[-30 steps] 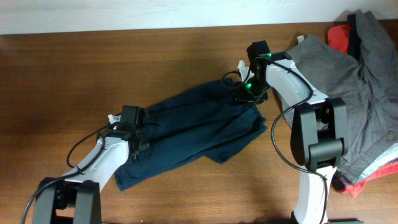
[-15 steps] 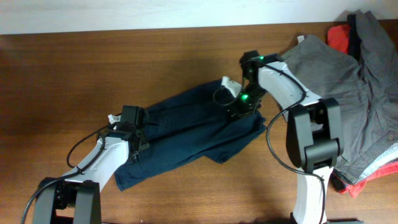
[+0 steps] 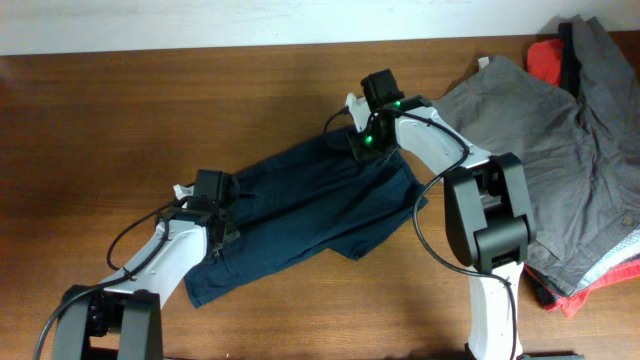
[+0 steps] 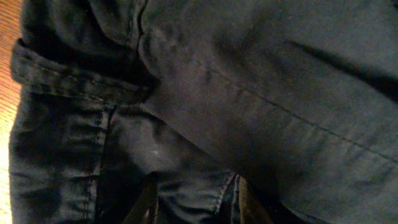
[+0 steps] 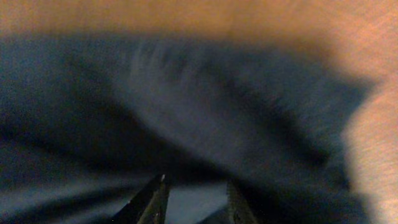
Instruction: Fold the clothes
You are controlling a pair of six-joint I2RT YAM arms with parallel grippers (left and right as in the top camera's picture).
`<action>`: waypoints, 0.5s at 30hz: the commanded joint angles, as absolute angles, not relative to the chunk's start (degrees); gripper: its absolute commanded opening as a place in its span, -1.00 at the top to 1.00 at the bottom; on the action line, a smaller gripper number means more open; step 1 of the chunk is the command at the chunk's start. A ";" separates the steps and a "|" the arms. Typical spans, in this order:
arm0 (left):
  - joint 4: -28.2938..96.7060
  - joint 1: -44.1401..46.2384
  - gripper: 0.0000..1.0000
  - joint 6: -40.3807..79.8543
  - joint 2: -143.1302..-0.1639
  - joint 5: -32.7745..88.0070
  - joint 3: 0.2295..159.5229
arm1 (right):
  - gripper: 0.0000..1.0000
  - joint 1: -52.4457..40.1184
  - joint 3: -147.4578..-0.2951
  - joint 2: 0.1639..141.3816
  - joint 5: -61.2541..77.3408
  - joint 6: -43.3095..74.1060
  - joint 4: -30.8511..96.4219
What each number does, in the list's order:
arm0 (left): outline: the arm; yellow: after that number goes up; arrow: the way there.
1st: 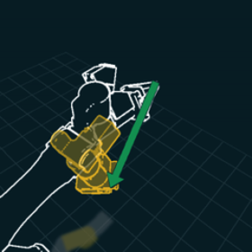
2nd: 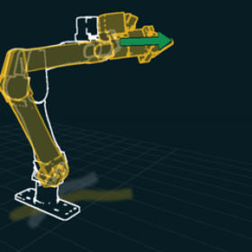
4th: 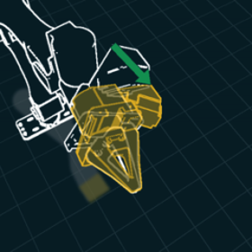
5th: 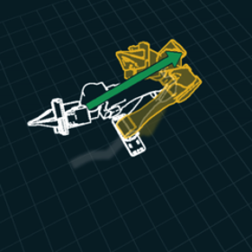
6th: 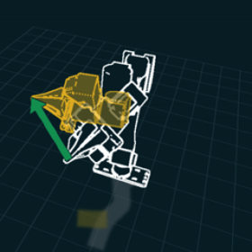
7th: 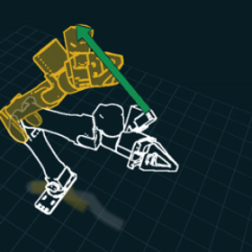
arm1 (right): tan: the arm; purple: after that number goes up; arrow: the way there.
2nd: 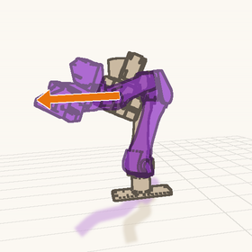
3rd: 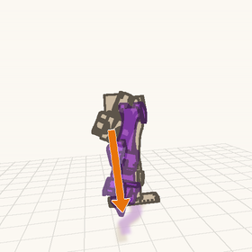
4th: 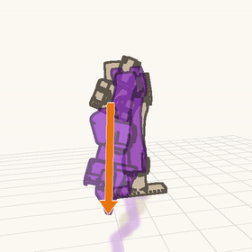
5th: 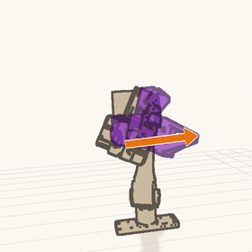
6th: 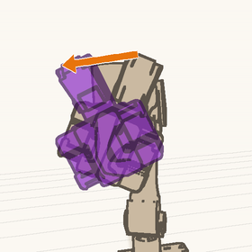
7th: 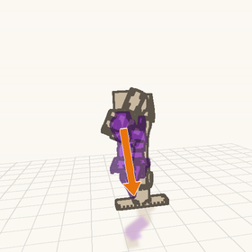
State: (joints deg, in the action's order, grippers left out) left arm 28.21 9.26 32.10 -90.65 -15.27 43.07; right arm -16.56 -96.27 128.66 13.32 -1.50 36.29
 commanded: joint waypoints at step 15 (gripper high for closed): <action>29.39 9.10 -0.11 31.59 -91.72 -17.41 42.13 | 0.06 -13.37 -105.36 119.42 8.29 -1.69 56.29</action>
